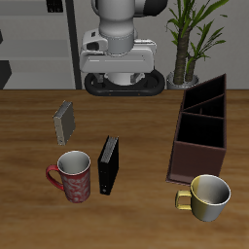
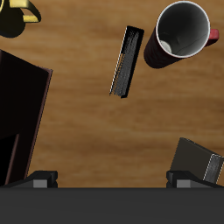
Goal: Place the red mug into the left desk caddy's right compartment
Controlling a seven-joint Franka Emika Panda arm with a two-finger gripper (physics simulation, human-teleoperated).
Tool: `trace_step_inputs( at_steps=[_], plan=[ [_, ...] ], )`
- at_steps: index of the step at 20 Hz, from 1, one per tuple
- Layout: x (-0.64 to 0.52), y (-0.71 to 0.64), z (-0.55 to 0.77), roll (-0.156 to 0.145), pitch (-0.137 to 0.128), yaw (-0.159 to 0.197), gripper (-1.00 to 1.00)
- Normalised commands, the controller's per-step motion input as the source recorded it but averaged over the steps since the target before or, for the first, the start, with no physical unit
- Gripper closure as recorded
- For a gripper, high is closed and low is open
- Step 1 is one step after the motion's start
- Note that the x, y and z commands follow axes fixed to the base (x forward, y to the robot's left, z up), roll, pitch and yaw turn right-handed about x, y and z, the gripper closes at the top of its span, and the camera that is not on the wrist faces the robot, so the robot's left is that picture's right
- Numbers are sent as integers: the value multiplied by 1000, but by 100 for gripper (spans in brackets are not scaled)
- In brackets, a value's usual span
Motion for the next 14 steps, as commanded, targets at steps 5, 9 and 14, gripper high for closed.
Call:
trace_step_inputs(
  at_steps=[5, 9, 14],
  plan=[
    [211, -421, 82, -59, -1, -6, -100],
    [223, -485, 133, -28, -40, 9, -100],
    [277, -595, 175, -60, -40, 10, -100]
  ],
)
